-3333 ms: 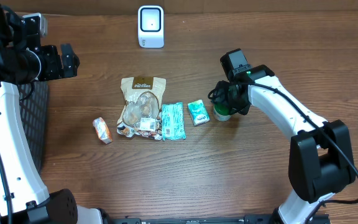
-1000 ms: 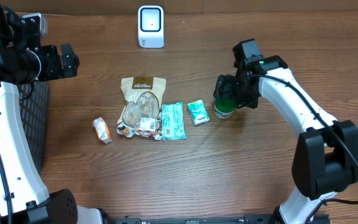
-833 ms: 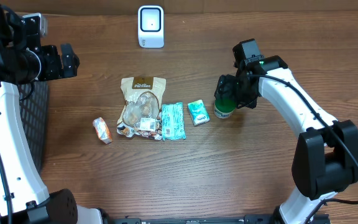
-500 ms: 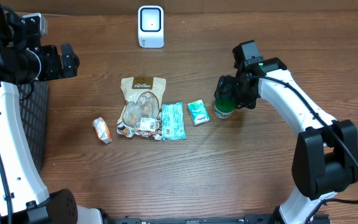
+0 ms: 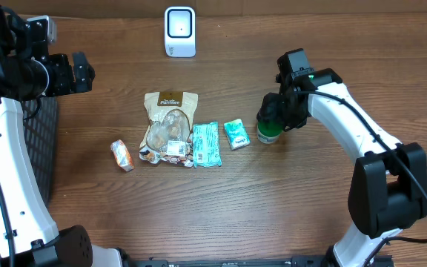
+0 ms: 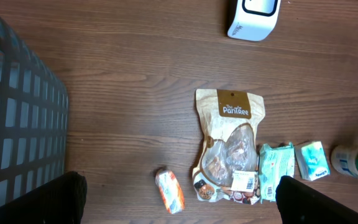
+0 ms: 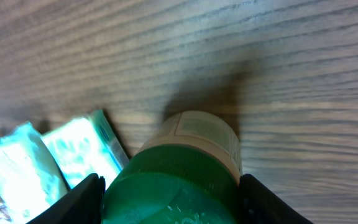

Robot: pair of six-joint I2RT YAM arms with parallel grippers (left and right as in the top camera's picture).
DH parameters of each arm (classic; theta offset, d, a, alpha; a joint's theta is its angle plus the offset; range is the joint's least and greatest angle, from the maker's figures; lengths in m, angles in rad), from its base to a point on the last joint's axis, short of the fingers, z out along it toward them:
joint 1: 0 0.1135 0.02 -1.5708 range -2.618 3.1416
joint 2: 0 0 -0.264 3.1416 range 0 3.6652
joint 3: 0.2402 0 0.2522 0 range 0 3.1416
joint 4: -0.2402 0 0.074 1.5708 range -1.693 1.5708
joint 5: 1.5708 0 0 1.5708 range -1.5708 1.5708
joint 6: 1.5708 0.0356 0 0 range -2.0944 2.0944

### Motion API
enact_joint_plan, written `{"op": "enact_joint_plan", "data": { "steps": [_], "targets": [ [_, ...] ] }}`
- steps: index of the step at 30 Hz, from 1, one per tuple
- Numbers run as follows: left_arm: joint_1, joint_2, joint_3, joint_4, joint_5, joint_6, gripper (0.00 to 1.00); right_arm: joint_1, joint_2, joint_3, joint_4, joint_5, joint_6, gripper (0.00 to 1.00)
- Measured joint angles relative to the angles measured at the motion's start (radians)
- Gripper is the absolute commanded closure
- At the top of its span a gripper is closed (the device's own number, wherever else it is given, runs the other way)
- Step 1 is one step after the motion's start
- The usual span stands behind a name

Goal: Scan the item barcode

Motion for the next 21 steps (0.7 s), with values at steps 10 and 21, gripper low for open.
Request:
{"op": "enact_joint_plan", "data": {
  "steps": [10, 21],
  "targets": [
    [0.0, 0.0, 0.0, 0.0, 0.0, 0.0, 0.01, 0.0, 0.004, 0.165, -0.072, -0.034, -0.478, 0.5],
    [0.0, 0.0, 0.0, -0.001, 0.0, 0.0, 0.0, 0.0, 0.005, 0.165, -0.106, -0.151, -0.967, 0.49]
  ]
}}
